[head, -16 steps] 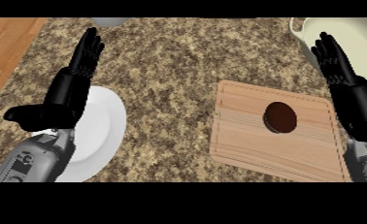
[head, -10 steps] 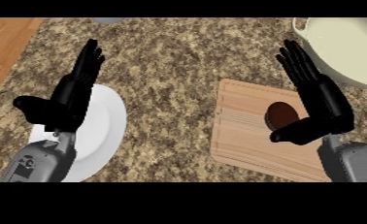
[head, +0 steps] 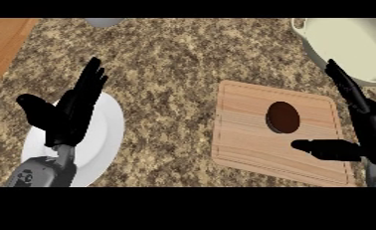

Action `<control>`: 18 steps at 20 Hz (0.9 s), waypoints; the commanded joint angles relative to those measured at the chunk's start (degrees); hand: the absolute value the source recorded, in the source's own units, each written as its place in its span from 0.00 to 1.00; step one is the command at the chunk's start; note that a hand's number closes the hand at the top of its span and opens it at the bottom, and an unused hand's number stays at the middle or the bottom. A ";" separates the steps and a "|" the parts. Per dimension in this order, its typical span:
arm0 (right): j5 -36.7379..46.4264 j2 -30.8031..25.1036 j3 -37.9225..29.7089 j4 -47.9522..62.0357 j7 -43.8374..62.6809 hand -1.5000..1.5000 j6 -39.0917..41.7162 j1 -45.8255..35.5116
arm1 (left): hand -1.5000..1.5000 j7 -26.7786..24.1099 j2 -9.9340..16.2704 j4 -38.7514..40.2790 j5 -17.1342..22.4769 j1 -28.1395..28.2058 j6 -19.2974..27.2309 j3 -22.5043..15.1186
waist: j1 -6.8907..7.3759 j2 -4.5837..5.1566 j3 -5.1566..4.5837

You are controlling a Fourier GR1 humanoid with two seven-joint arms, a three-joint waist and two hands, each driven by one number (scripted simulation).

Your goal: Pick the cupcake from the cutting board and place it in the pot

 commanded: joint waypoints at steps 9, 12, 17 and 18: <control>1.87 -22.91 -7.75 -16.53 23.32 0.00 14.89 2.74 | 0.50 2.17 -0.64 -1.13 -0.61 0.09 -0.39 0.65 | -0.06 0.03 -0.14; -0.38 -25.57 -8.01 -19.24 30.17 0.00 19.73 2.85 | 0.50 3.63 -2.87 -2.04 -2.80 -0.14 2.09 -1.40 | -0.05 -0.04 -0.07; -4.39 -27.32 -5.92 -21.62 43.06 0.00 25.85 -0.93 | 0.50 1.76 -1.81 -0.30 -1.82 0.87 -1.05 1.07 | 0.41 0.12 -0.07; -4.04 -26.67 -2.61 -23.49 49.57 0.00 24.99 -3.67 | 0.50 2.52 -2.87 -1.71 -2.54 1.28 0.22 -0.25 | 0.94 0.15 -0.10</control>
